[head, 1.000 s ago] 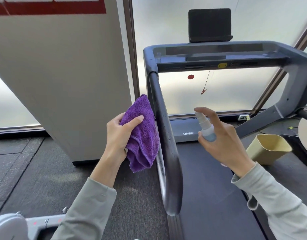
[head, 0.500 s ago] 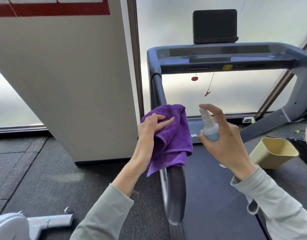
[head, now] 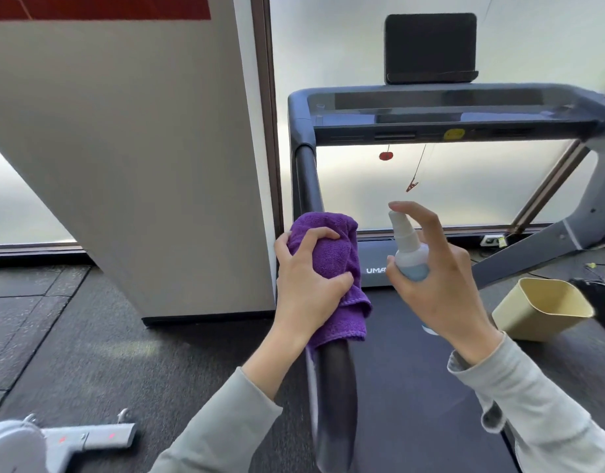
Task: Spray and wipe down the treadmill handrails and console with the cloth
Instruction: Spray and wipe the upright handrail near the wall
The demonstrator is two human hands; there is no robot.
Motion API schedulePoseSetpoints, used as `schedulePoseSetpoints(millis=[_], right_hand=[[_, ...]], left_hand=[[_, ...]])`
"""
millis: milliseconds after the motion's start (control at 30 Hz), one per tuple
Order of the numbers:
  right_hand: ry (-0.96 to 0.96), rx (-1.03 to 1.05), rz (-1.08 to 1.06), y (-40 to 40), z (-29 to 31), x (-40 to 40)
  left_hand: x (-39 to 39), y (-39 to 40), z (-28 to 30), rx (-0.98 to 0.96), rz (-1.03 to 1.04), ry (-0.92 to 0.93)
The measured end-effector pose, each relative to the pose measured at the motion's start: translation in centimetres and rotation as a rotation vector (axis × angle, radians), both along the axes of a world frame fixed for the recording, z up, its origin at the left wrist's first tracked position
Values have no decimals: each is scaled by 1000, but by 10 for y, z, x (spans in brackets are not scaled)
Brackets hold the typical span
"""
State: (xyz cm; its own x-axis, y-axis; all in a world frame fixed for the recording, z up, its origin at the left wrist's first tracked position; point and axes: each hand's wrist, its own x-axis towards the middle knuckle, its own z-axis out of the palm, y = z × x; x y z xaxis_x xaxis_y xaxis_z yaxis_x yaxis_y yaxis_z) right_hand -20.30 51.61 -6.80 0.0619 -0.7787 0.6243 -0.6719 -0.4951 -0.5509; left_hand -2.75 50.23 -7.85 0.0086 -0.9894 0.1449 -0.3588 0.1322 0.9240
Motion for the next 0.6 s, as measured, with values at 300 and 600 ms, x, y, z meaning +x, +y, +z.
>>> schedulePoseSetpoints(millis=[300,600], right_hand=[[-50,35,7,-43,-8,9],[-64,80,-20,-58,2,26]], left_hand=[[-2,-101,7,99,68,97],[-1,-112,17,154,15,118]])
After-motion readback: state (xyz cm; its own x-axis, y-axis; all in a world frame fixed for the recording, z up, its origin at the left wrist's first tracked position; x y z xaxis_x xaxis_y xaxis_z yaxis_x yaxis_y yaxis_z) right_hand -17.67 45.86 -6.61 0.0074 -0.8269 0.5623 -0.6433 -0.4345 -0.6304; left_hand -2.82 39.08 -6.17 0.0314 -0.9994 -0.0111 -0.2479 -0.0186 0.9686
